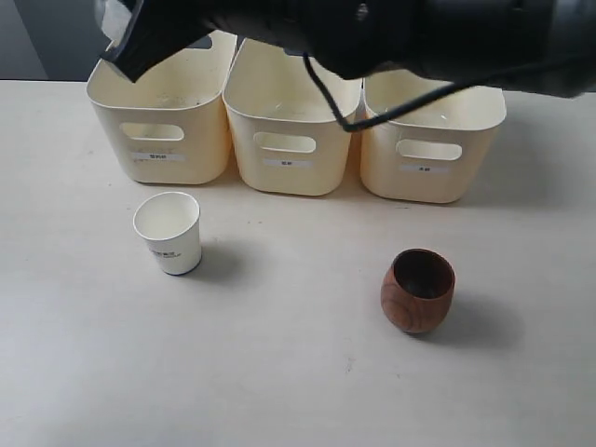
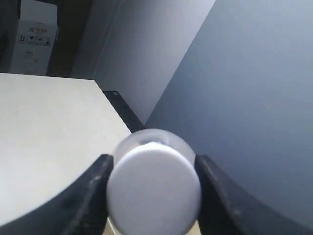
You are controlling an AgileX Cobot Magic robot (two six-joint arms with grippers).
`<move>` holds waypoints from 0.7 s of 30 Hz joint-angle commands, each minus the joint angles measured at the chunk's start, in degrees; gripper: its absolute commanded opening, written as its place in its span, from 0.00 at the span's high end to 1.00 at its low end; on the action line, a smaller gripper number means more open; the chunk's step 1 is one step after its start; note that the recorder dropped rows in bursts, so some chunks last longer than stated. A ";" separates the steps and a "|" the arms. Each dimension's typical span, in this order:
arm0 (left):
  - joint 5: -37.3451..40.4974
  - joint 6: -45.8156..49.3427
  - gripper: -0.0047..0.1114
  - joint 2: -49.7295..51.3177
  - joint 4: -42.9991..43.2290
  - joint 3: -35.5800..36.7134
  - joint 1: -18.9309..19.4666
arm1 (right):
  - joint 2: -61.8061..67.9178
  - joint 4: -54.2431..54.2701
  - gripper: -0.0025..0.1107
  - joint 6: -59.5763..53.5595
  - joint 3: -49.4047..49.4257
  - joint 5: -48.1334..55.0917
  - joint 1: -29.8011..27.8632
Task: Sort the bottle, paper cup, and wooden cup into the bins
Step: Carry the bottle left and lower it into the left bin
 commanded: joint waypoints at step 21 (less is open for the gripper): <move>-0.40 -0.08 0.96 -0.28 0.00 0.10 0.03 | 25.81 3.38 0.99 2.40 -20.49 5.98 -6.83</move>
